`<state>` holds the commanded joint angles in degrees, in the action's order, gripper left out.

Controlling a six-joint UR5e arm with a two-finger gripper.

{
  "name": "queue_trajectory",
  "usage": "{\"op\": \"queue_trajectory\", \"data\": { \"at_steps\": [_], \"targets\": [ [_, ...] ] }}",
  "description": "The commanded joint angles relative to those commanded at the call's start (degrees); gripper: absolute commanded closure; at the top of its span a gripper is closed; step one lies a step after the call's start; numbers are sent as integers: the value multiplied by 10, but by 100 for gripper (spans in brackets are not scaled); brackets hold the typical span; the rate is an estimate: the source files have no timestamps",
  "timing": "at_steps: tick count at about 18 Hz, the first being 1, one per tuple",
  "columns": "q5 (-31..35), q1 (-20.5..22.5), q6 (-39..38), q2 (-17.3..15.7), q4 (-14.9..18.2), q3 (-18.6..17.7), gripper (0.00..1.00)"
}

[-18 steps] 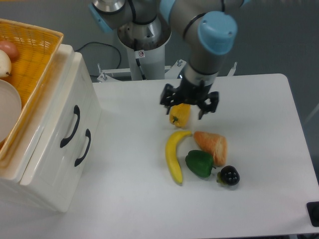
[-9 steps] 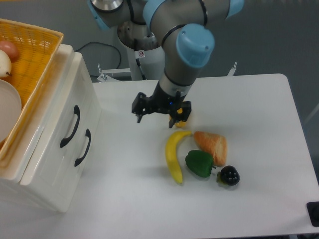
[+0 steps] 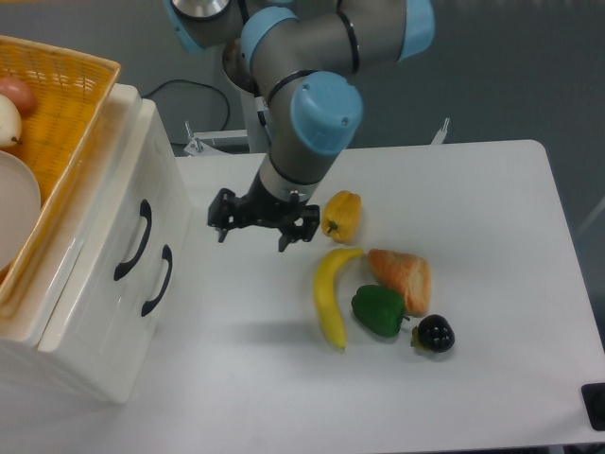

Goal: Slide the top white drawer open

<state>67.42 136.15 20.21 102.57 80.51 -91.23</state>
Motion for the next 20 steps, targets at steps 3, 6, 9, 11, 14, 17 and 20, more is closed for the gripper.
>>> {"op": "queue_trajectory", "data": {
  "at_steps": [3,6,9,11,14,17,20],
  "targets": [
    [-4,-12,-16,4,0,1,0],
    [-4,-19,-34,-2,1,0,0],
    [-4,-33,-42,-1,1,0,0],
    [-4,-38,-42,-1,1,-1,0],
    [-6,-48,-44,0,1,0,0],
    [-13,-54,-47,4,1,-1,0],
    [-23,-55,-47,4,-1,-1,0]
  ]
}}
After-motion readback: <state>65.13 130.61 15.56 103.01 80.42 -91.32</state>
